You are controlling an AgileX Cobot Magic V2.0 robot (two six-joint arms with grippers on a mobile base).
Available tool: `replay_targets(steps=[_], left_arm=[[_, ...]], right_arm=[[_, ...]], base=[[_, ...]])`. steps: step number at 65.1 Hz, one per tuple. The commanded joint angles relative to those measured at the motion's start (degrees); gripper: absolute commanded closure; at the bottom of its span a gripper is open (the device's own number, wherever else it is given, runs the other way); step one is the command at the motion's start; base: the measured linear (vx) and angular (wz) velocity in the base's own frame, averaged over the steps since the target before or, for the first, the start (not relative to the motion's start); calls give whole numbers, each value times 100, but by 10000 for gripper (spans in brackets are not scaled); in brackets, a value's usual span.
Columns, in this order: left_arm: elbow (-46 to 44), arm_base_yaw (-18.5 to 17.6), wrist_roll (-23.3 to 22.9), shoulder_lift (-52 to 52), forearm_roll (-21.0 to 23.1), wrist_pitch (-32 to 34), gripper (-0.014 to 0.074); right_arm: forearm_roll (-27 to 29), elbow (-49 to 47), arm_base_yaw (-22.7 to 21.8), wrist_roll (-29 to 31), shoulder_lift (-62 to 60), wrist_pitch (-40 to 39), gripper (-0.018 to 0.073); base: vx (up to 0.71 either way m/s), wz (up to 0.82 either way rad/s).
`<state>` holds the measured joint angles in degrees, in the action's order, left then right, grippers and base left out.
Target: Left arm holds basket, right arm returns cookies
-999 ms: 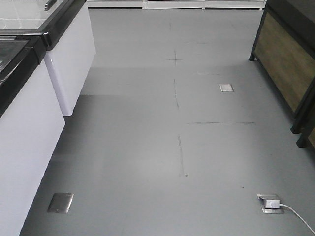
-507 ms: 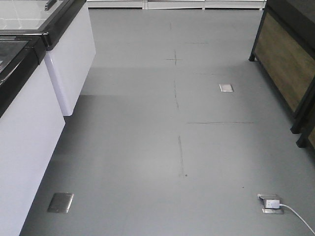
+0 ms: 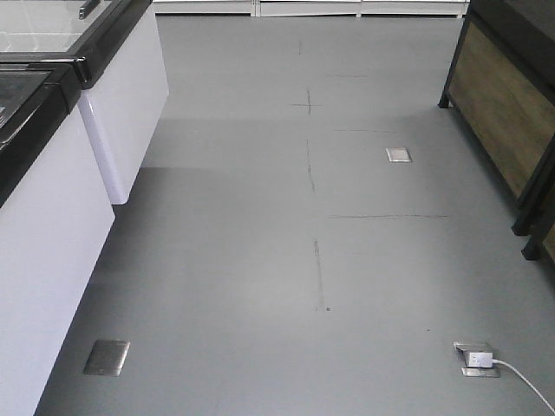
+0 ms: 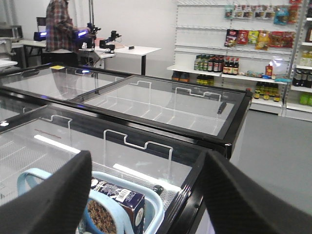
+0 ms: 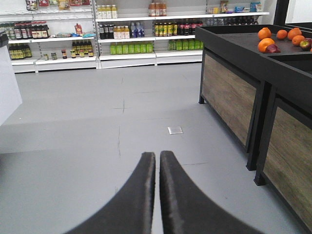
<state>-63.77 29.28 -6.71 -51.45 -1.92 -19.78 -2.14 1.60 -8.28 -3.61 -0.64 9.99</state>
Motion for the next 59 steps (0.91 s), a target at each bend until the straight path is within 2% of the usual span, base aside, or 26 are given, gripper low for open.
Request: replay_targets(steps=[1,22,37,42,49,59], left_arm=[[-156,240,-500,-124,-7,374,125],[-156,1006,-2126,-738,1,203,125],[-156,1283,-4124,-1151,0,-158,125],[-156,1317,-4624,-1275,6,-228,125],[-156,1317,-5008,-1421,46,-137,125],[-156,1317,-5001,-1659,545,239,125]], right_arm=[[-50,102,-24,31,-74,-403,566],[-50,102,-24,31,-74,-403,566],[-50,102,-24,31,-74,-403,566],[-50,102,-24,31,-74,-403,566],[-50,102,-24,31,-74,-403,566],[-50,102,-24,31,-74,-403,566]], base=[[0,0],[0,0],[0,0],[0,0],[0,0],[0,0]])
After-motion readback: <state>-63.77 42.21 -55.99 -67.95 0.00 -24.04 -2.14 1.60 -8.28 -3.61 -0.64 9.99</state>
